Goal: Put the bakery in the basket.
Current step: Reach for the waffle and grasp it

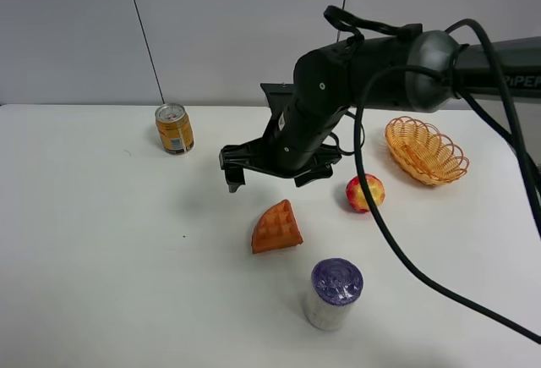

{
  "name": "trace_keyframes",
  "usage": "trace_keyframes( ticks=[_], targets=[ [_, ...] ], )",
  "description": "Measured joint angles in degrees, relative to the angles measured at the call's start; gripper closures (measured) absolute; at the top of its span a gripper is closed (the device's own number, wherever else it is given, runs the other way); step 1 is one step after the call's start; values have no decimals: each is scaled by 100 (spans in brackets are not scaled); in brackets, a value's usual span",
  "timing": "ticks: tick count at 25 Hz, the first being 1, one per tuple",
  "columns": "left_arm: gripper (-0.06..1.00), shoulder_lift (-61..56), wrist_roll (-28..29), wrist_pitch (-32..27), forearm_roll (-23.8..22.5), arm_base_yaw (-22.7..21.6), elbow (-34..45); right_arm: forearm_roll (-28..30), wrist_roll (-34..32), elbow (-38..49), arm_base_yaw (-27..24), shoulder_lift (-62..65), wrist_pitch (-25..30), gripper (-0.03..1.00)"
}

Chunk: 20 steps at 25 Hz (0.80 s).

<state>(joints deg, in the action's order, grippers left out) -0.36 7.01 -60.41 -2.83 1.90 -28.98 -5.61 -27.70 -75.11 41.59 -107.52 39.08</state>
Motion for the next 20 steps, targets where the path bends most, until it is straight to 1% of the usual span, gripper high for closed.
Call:
trace_keyframes(
  ticks=[6, 12, 16, 18, 20],
  targets=[
    [-5, 0, 0, 0, 0, 0, 0, 35, -628, -4, 0, -291, -85, -2],
    [-5, 0, 0, 0, 0, 0, 0, 133, -1017, -4, 12, -527, 180, -2],
    [-5, 0, 0, 0, 0, 0, 0, 445, -1301, -4, 12, -574, 385, -2],
    [-5, 0, 0, 0, 0, 0, 0, 561, -1337, -4, 12, -613, 362, -2],
    [-5, 0, 0, 0, 0, 0, 0, 528, -1342, -4, 12, -648, 194, -2]
  ],
)
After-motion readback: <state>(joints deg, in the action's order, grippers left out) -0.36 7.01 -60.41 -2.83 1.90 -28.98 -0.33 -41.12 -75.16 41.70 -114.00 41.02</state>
